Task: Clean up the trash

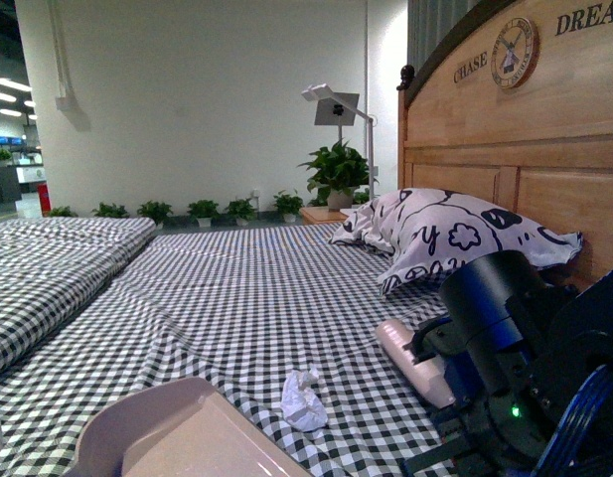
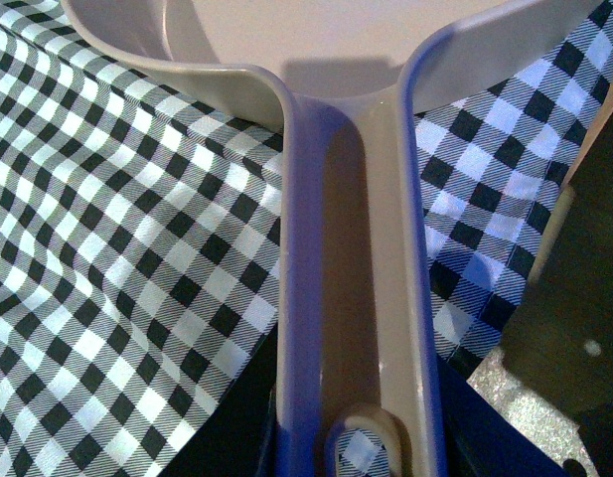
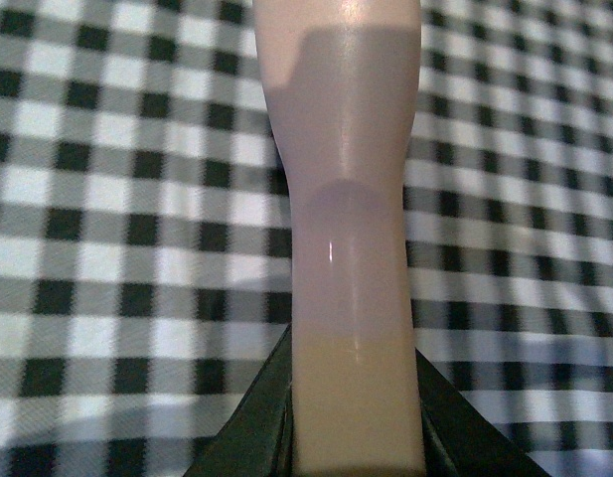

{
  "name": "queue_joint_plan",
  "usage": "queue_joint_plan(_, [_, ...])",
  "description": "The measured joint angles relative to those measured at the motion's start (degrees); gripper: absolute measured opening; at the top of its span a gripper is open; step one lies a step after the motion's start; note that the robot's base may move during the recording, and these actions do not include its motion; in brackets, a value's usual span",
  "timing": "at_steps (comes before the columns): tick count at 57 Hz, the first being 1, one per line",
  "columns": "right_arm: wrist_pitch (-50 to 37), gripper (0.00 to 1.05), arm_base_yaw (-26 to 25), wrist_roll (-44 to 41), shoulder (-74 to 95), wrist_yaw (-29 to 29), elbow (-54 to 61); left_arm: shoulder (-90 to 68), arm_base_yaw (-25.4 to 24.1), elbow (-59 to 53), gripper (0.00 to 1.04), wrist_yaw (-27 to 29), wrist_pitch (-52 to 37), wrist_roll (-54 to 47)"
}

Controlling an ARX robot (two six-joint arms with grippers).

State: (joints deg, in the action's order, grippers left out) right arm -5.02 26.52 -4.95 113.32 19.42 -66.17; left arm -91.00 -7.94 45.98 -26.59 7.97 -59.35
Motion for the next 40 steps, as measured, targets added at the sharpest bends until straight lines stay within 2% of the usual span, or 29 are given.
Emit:
queue_joint_plan(18, [0.98,0.19,2.97,1.25,-0.48,-11.26,2.10,0.00,0.00,0.00,0.26,-0.02,0.00,0.00])
queue_joint_plan(24, [2.91,0.19,3.87,1.25,-2.99,-18.67,3.87,0.00,0.00,0.00,0.26,0.00,0.00,0.00])
queue_joint_plan(35, [6.51,0.19,4.68,1.53,-13.42,-36.52,8.17,0.00,0.00,0.00,0.26,-0.02,0.00,0.00])
queue_joint_plan(40, [8.50,0.19,3.65,1.33,-18.53,-40.59,9.73,0.00,0.00,0.00,0.26,-0.02,0.00,0.00])
